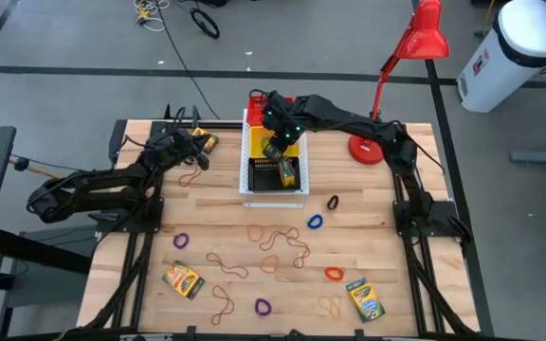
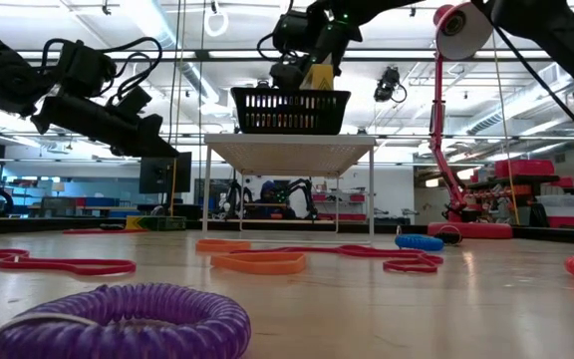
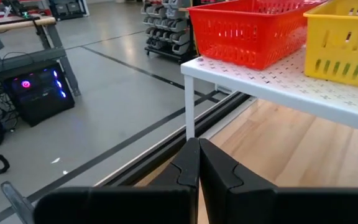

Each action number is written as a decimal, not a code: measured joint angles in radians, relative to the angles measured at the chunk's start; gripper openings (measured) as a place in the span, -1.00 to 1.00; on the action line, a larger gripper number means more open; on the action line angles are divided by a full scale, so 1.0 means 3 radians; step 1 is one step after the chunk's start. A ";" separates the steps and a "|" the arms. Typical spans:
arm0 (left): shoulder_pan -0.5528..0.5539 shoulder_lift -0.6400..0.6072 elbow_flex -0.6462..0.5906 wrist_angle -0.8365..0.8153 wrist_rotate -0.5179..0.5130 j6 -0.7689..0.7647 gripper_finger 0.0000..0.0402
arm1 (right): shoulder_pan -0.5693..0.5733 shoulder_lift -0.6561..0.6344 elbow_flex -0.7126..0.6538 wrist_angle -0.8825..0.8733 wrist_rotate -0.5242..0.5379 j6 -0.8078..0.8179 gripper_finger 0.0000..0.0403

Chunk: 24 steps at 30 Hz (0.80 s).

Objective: Pick & Place Office Desk Supplies
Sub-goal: Put the yellow rubber band into the red bin on the shelf

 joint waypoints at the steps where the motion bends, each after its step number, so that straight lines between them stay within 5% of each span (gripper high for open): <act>1: 0.0000 0.0000 0.0000 0.0000 0.0005 0.0000 -0.96 | -0.0005 0.0004 0.0000 -0.0007 -0.0007 0.0005 -0.47; 24: 0.0000 0.0000 0.0000 0.0004 0.0057 0.0009 -0.96 | -0.0025 -0.0154 0.0048 -0.0086 -0.0116 0.0508 -0.47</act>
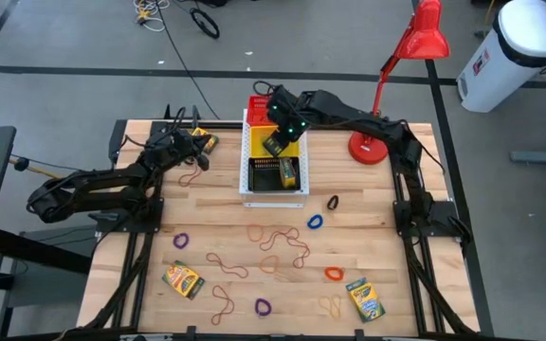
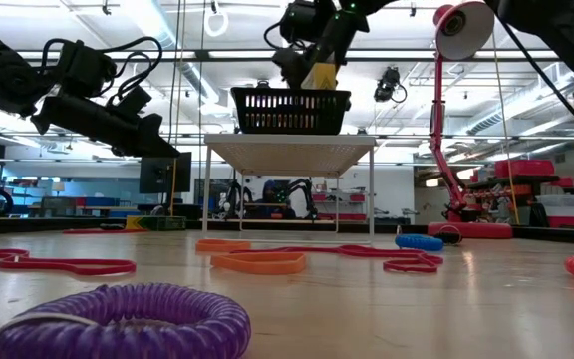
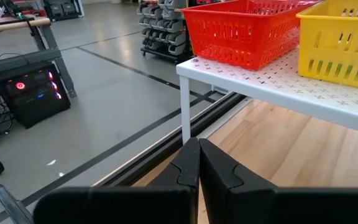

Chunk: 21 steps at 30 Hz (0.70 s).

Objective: Pick & Place Office Desk Supplies
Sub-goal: Put the yellow rubber band into the red bin on the shelf

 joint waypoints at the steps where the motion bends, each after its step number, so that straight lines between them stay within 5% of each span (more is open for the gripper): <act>1: 0.0000 0.0000 0.0000 -0.0001 0.0000 0.0001 -0.96 | -0.0014 0.0000 0.0029 0.0000 -0.0076 0.0088 -0.47; 10: 0.0000 0.0000 0.0000 -0.0001 0.0000 0.0002 -0.96 | -0.0029 0.0173 0.0050 0.0038 -0.0224 0.0427 -0.47; 21: 0.0000 0.0000 0.0000 -0.0004 0.0000 0.0002 -0.96 | -0.0086 0.0247 0.0050 0.0041 0.0121 0.0366 -0.44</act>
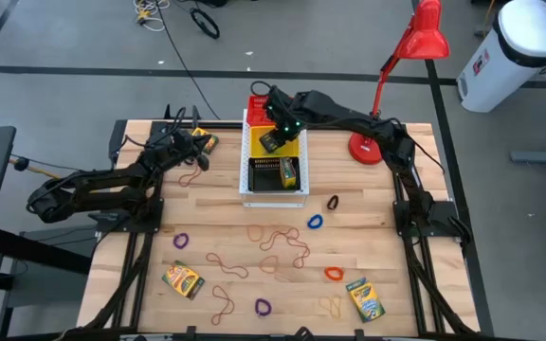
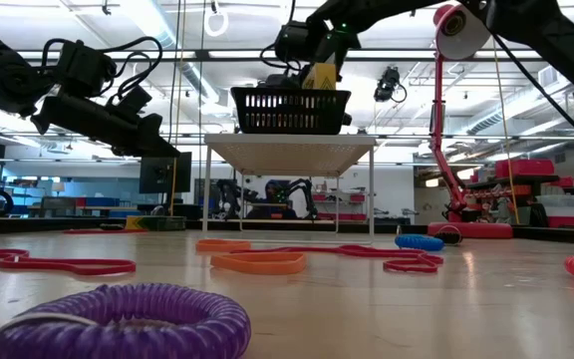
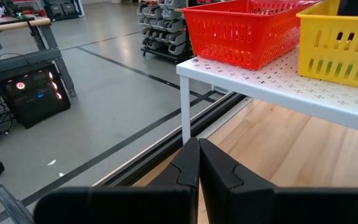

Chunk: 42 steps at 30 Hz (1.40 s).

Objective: Pick & Place Office Desk Supplies
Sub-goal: Put the yellow rubber band into the red bin on the shelf

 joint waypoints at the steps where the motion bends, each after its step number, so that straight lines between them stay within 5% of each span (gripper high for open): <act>1: 0.0000 0.0000 0.0000 0.0000 0.0000 0.0000 -0.96 | -0.0008 0.0000 0.0000 -0.0017 -0.0005 -0.0005 -0.41; 8: 0.0000 0.0000 0.0000 0.0000 0.0000 0.0001 -0.96 | -0.0021 0.0003 -0.0034 -0.0053 -0.0177 -0.0100 -0.19; 14: 0.0000 -0.0001 0.0000 0.0000 -0.0002 0.0024 -0.96 | -0.0009 0.0072 -0.0034 -0.0011 -0.0216 -0.0159 -0.22; 33: 0.0000 -0.0001 0.0000 0.0000 -0.0004 0.0056 -0.96 | -0.0016 0.0050 -0.0034 0.0034 -0.0289 -0.0219 -0.88; 42: 0.0000 -0.0001 0.0000 0.0000 -0.0012 0.0062 -0.96 | 0.0028 -0.0193 -0.0034 0.0043 -0.0364 -0.0157 -0.95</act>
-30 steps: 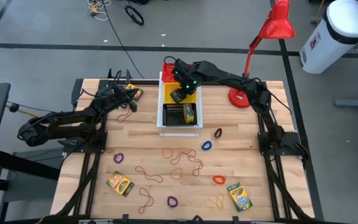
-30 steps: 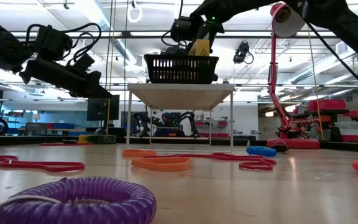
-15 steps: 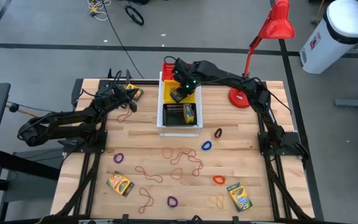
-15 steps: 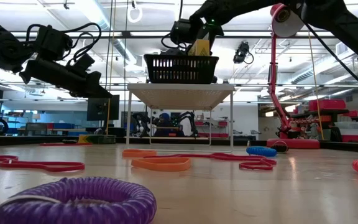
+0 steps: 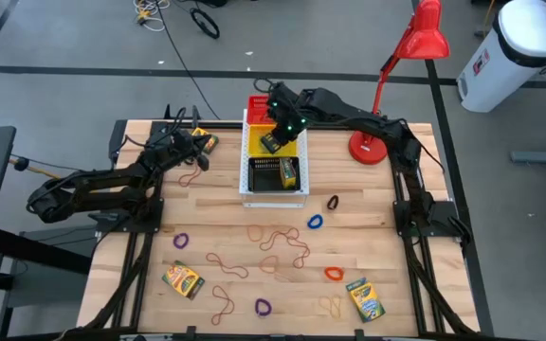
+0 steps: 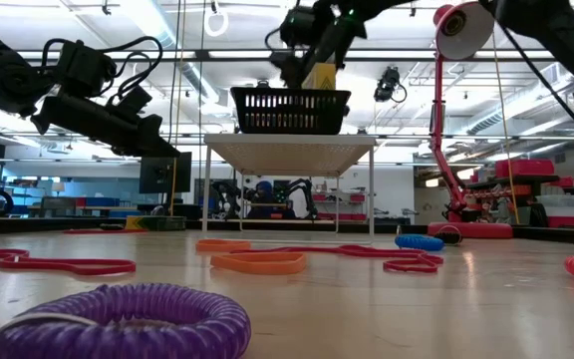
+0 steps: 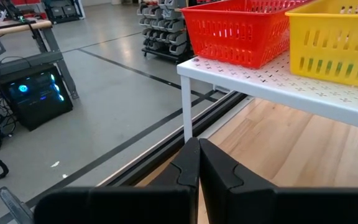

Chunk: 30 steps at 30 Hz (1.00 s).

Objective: Pick & Place Office Desk Supplies
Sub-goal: Put the yellow rubber band into the red bin on the shelf

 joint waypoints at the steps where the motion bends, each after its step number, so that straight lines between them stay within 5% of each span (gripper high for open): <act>1: 0.0000 0.0000 0.0000 0.0000 0.0000 0.0000 -0.96 | 0.0012 -0.0046 0.0002 0.0010 -0.0016 0.0000 -0.95; 11: 0.0000 0.0000 0.0000 0.0000 0.0006 -0.0001 -0.96 | -0.0003 -0.0180 0.0497 0.0288 -0.0036 0.0002 -0.95; 20: -0.0001 0.0000 0.0000 0.0000 0.0009 -0.0072 -0.96 | -0.0338 -0.0070 0.0488 0.0629 0.0339 -0.0181 -0.95; 30: -0.0008 0.0000 0.0000 0.0000 0.0010 -0.0067 -0.96 | -0.0478 0.0187 0.0488 0.0607 0.0328 -0.0438 -0.95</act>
